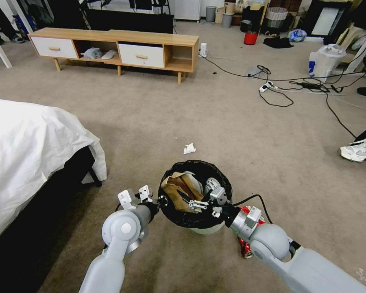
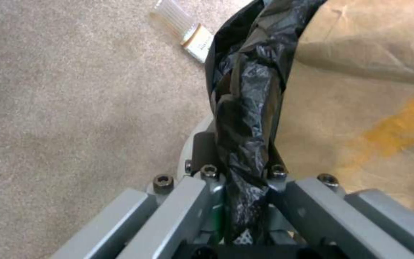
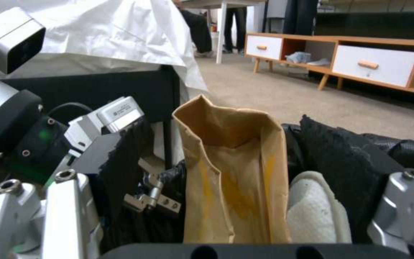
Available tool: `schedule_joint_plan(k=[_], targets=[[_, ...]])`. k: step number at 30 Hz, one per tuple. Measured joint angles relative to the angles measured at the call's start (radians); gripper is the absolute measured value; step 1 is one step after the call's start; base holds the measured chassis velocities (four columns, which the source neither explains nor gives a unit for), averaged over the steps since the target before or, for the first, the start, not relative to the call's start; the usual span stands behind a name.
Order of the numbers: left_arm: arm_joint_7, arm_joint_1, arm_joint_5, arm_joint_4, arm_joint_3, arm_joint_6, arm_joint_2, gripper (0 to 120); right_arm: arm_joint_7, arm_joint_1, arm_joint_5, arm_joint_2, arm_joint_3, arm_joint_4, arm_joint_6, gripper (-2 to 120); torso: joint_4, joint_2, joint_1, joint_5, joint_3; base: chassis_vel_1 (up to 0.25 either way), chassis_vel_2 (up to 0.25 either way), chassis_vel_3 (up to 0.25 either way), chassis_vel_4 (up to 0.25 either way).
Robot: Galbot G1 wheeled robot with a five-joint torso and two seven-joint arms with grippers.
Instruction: Pick up the trash bin, then pick up the garbage from the floor and place it into the trash bin.
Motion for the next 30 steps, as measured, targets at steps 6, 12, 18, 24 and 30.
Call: schedule_joint_plan(k=[6,12,18,24,30], targets=[[0.0,-0.001,0.002,0.002,-0.002,0.0,0.0,2,0.0,-0.006,-0.002,-0.002,0.005,0.001,0.001,85,0.0,0.0,0.0,0.0,0.0,0.0,0.0,0.0,0.0],[-0.001,-0.002,0.009,0.01,-0.006,0.0,0.001,2,0.0,-0.01,0.0,-0.01,0.023,0.025,0.002,84,0.0,0.0,0.0,0.0,0.0,0.0,0.0,0.0,0.0],[-0.001,-0.002,0.021,0.021,-0.012,0.0,0.0,2,0.002,-0.002,0.02,-0.041,0.05,0.085,-0.007,87,0.0,0.0,0.0,0.0001,0.0,0.0,0.0,0.0,0.0],[0.002,-0.001,0.036,0.033,-0.015,0.0,-0.002,2,0.002,-0.011,0.03,-0.095,0.105,0.164,-0.016,93,0.0,0.0,0.0,0.0,0.0,0.0,0.0,0.0,0.0],[0.005,0.001,0.048,0.041,-0.016,0.0,-0.005,2,0.001,-0.025,0.038,-0.141,0.16,0.219,-0.02,97,0.0,0.0,0.0,0.0,0.0,0.0,0.0,0.0,0.0]])
